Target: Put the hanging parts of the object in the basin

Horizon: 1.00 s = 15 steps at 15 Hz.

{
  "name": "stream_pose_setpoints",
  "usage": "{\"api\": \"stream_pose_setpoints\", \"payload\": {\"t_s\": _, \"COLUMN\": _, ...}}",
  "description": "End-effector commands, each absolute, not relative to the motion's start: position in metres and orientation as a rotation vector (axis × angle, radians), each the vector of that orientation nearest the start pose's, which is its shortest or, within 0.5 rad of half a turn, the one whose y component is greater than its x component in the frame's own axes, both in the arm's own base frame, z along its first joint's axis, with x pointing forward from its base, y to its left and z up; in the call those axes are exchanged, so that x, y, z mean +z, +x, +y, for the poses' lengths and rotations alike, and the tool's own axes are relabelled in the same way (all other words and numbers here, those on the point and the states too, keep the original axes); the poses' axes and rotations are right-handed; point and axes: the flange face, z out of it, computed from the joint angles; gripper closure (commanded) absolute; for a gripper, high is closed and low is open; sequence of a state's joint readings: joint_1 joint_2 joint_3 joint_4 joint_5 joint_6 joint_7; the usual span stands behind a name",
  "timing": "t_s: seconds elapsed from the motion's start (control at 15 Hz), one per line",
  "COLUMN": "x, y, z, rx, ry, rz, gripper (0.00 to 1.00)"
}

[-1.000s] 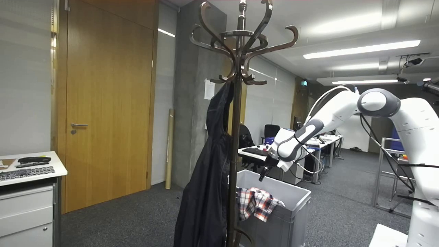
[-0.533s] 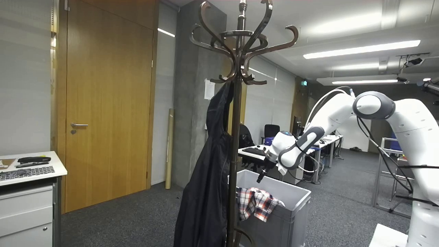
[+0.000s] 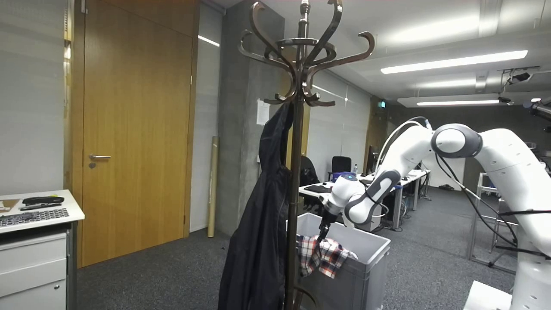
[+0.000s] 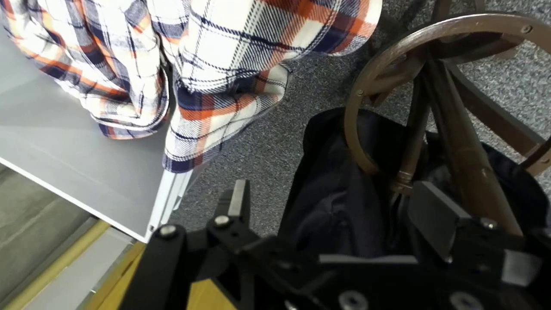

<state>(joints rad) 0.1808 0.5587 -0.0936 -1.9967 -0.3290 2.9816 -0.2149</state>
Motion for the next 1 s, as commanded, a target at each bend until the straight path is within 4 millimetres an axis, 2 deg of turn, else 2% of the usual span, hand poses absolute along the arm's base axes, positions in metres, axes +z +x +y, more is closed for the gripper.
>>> {"api": "stream_pose_setpoints", "payload": {"t_s": 0.0, "x": 0.215, "y": 0.650, "z": 0.088, "rx": -0.700, "ry": -3.007, "rz": -1.293, "gripper": 0.00}}
{"api": "stream_pose_setpoints", "payload": {"t_s": 0.07, "x": 0.216, "y": 0.650, "z": 0.092, "rx": -0.699, "ry": -2.964, "rz": -1.267, "gripper": 0.00}}
{"api": "stream_pose_setpoints", "payload": {"t_s": 0.13, "x": 0.212, "y": 0.641, "z": 0.093, "rx": -0.664, "ry": -3.025, "rz": -1.209, "gripper": 0.00}}
{"api": "stream_pose_setpoints", "payload": {"t_s": 0.53, "x": 0.210, "y": 0.646, "z": 0.093, "rx": -0.683, "ry": -2.984, "rz": -1.248, "gripper": 0.00}}
{"api": "stream_pose_setpoints", "payload": {"t_s": 0.93, "x": 0.192, "y": 0.649, "z": 0.094, "rx": -0.668, "ry": -2.922, "rz": -1.449, "gripper": 0.00}}
